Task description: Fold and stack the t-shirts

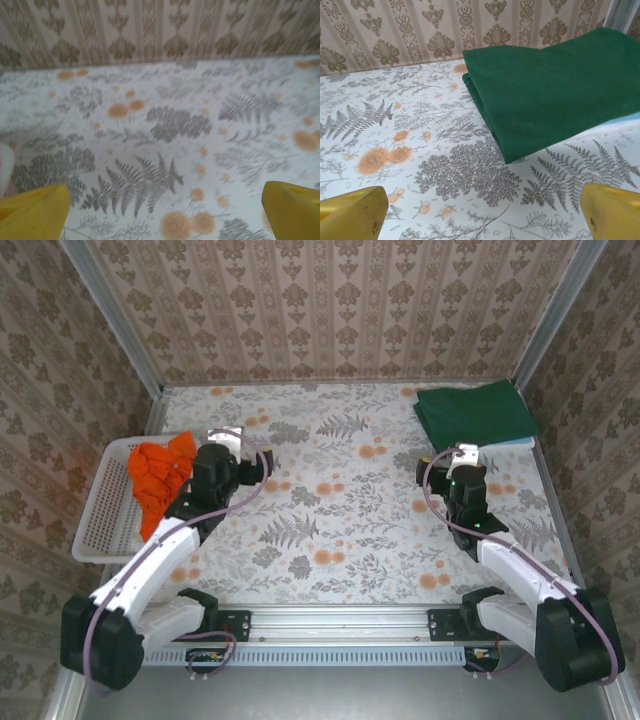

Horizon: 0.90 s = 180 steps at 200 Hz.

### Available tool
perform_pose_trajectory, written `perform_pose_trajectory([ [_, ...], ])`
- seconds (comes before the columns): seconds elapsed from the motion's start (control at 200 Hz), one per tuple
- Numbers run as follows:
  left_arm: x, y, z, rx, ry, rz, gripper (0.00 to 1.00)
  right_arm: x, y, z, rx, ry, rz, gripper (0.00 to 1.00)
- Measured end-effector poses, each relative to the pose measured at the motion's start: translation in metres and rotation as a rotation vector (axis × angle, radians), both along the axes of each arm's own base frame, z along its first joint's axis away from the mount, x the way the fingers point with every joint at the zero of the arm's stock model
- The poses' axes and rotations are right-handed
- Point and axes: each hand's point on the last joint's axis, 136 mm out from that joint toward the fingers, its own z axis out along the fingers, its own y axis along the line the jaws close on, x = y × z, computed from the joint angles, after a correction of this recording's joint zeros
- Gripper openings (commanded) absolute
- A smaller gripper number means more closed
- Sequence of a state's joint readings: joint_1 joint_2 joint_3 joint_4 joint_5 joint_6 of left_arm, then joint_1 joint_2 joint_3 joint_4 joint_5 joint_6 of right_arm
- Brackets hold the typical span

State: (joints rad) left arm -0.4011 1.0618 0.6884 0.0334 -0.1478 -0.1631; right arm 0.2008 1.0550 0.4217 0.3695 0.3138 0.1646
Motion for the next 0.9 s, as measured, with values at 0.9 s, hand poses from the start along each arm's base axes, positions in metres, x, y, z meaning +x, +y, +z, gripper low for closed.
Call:
perform_pose_trajectory([
  [0.9,0.063,0.08,-0.085,0.173,0.094,0.097,1.0,0.028,-0.039,-0.052,-0.089,0.08,-0.064,1.0],
])
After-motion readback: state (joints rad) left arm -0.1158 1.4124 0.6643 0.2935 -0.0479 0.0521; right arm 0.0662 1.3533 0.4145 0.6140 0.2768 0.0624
